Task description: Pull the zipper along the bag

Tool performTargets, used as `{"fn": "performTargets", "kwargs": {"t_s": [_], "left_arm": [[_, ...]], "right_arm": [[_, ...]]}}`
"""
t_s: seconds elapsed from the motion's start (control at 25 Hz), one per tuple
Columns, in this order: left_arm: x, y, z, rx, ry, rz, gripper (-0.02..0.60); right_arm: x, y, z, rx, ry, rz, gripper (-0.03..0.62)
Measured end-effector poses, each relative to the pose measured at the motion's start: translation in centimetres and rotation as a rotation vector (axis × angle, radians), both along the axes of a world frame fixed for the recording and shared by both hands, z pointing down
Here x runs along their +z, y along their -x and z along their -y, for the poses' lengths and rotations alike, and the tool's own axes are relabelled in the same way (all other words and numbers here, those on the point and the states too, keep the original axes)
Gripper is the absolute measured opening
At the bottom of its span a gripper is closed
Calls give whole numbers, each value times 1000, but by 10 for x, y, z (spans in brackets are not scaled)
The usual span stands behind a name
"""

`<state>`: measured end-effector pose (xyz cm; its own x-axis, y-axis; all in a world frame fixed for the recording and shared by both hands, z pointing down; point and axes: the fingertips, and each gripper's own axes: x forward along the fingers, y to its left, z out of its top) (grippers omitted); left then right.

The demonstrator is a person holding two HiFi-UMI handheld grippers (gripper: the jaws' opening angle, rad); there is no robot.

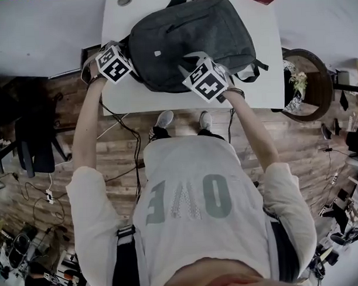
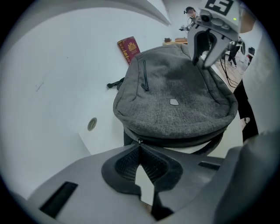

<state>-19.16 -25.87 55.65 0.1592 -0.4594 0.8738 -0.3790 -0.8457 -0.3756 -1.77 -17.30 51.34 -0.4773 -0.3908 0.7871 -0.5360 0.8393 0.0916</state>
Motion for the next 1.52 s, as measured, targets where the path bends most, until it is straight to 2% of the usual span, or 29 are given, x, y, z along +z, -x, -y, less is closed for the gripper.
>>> {"fn": "performTargets", "kwargs": {"t_s": [0.08, 0.16, 0.24, 0.28, 0.44, 0.68, 0.92, 1.16, 1.52], "left_arm": [[0, -1, -2, 24, 12, 16, 23], [-2, -1, -4, 44, 24, 24, 23], [-7, 0, -4, 50, 30, 23, 23], [-9, 0, -5, 50, 32, 22, 23], [-10, -3, -13, 50, 47, 22, 23], [-10, -6, -36, 68, 60, 38, 23], [-10, -11, -61, 39, 72, -12, 24], [-8, -23, -93, 62, 87, -36, 25], [-2, -42, -129, 41, 130, -101, 25]], "right_arm": [[19, 39, -10, -68, 40, 46, 177], [42, 55, -7, -71, 37, -29, 225], [52, 57, -3, -61, 10, -127, 222], [53, 58, -2, -58, 9, -136, 222], [56, 55, 2, -37, 52, -121, 232], [52, 56, -1, -60, 45, -116, 232], [53, 57, -2, -59, 41, -111, 233], [54, 56, -3, -62, 43, -124, 233], [55, 56, -2, -62, 42, -123, 233]]}}
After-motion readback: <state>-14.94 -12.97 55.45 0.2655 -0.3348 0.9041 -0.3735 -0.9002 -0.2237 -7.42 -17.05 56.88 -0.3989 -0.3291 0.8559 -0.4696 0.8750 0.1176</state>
